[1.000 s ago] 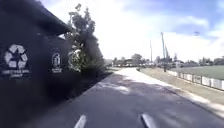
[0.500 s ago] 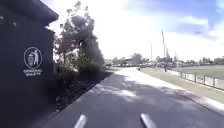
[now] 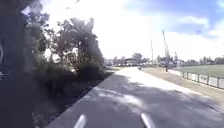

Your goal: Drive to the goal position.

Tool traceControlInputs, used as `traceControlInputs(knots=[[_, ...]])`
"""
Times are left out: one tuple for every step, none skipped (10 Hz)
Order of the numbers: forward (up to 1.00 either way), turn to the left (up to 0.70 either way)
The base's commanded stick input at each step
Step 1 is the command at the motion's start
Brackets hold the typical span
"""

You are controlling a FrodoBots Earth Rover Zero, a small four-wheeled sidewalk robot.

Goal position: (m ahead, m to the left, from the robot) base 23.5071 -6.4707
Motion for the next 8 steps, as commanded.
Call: traceControlInputs(knots=[[1.00,0.00],[1.00,0.00],[1.00,0.00],[1.00,0.00],[1.00,0.00],[1.00,0.00],[1.00,0.00],[1.00,-0.13]])
